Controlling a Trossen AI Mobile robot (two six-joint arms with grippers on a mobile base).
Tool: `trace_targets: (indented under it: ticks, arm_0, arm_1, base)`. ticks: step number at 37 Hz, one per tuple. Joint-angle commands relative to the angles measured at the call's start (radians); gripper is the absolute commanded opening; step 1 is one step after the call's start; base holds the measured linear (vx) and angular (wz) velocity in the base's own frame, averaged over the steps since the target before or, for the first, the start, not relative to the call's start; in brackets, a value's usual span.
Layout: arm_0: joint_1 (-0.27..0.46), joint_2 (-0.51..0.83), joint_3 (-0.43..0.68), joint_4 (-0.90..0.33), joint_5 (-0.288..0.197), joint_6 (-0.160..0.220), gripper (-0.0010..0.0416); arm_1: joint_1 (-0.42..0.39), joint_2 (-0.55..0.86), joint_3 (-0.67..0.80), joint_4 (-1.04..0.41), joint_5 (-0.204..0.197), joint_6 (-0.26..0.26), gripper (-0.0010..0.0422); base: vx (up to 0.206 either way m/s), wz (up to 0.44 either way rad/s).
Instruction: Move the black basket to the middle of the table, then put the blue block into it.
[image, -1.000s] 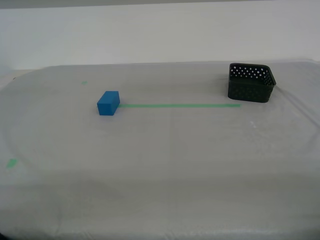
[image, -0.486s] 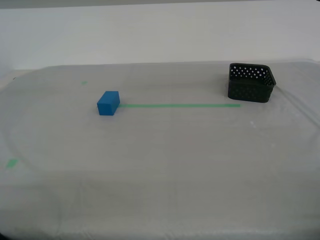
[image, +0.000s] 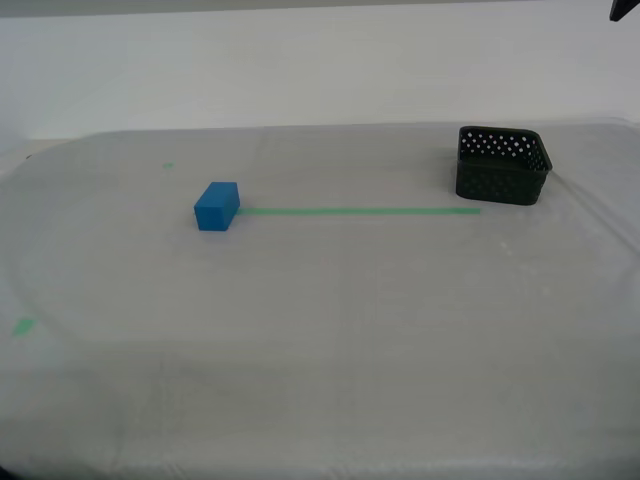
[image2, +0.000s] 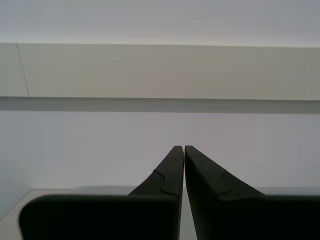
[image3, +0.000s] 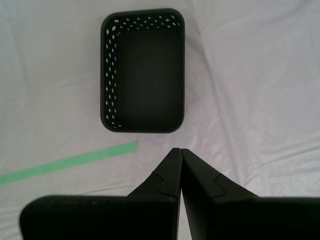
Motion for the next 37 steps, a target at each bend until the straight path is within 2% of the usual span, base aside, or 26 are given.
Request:
trace_targets:
  ticks: [1,10,13,26,37]
  arm_0:
    - [0.001,0.035,0.044,-0.032,-0.003,0.0,0.0]
    - [0.001,0.135,0.171,-0.162,-0.002,-0.004,0.0]
    - [0.001,0.174,0.206,-0.198,-0.002,-0.019,0.0]
    - [0.007,0.219,0.241,-0.106,-0.003,-0.03,0.0]
    - [0.007,0.219,0.237,-0.105,-0.002,-0.026,0.0]
  arm_1:
    - [0.0,0.0,0.0,0.004,-0.001,0.002,0.0]
    - [0.0,0.0,0.0,0.004,-0.001,0.002,0.0]
    - [0.0,0.0,0.0,0.004,-0.001,0.002,0.0]
    - [0.0,0.0,0.0,0.004,-0.001,0.002,0.0]
    - [0.0,0.0,0.0,0.004,-0.001,0.002,0.0]
  base:
    - [0.0,0.0]
    - [0.0,0.0]
    - [0.0,0.0]
    - [0.0,0.0]
    - [0.0,0.0]
